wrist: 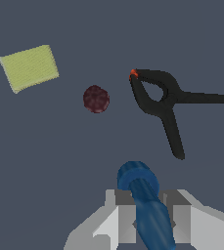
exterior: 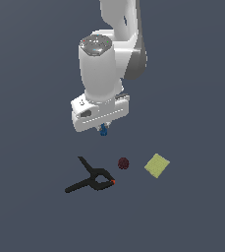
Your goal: Pick up a designated object from a clutter of objects.
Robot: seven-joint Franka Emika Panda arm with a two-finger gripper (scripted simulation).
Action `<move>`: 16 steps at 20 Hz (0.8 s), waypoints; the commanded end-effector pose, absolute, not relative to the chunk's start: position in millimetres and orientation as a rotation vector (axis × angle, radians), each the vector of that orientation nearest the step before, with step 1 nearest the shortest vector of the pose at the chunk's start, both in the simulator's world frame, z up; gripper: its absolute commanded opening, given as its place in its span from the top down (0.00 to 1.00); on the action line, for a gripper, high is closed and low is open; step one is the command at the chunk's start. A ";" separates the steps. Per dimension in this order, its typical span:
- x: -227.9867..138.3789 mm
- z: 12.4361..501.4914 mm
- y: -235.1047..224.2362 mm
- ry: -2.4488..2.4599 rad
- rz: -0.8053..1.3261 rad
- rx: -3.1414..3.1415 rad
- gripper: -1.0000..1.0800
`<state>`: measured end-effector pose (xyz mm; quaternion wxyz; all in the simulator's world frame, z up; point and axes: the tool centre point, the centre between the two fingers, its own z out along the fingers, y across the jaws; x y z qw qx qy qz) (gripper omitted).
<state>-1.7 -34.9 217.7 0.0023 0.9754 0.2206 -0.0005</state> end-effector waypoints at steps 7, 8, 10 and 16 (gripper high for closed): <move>43.6 271.4 3.7 0.692 -0.002 3.062 1.00; 48.4 276.8 7.6 0.692 -0.002 3.062 1.00; 57.7 287.4 15.2 0.693 -0.002 3.062 1.00; 83.6 316.2 35.7 0.693 -0.001 3.063 1.00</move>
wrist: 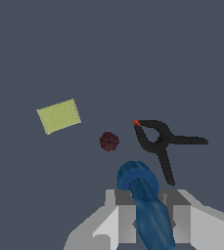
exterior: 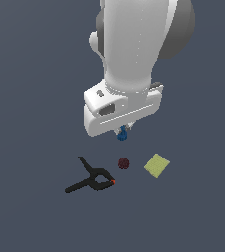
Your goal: Pick up a designated object from a clutter of objects.
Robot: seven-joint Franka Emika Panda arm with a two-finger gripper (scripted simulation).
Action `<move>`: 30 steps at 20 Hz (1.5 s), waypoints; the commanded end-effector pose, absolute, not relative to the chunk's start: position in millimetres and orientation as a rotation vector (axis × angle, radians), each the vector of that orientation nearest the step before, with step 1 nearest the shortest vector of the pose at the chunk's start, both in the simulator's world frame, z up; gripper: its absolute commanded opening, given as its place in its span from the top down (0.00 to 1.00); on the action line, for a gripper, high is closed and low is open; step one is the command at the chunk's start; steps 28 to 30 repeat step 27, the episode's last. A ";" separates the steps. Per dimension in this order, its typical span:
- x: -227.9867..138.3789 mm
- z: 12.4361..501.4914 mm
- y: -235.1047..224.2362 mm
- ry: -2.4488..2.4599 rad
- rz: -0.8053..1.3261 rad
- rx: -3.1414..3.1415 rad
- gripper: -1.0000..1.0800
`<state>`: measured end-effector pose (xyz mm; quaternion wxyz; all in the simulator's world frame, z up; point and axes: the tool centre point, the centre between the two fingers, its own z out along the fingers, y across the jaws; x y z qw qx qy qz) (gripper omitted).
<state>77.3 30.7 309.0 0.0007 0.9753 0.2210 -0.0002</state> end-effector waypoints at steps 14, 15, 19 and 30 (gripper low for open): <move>128.0 363.8 69.0 0.694 0.000 3.064 1.00; 129.9 365.7 70.3 0.694 0.000 3.064 1.00; 135.6 371.4 74.2 0.694 0.000 3.064 1.00; 139.8 375.1 76.6 0.694 0.000 3.064 1.00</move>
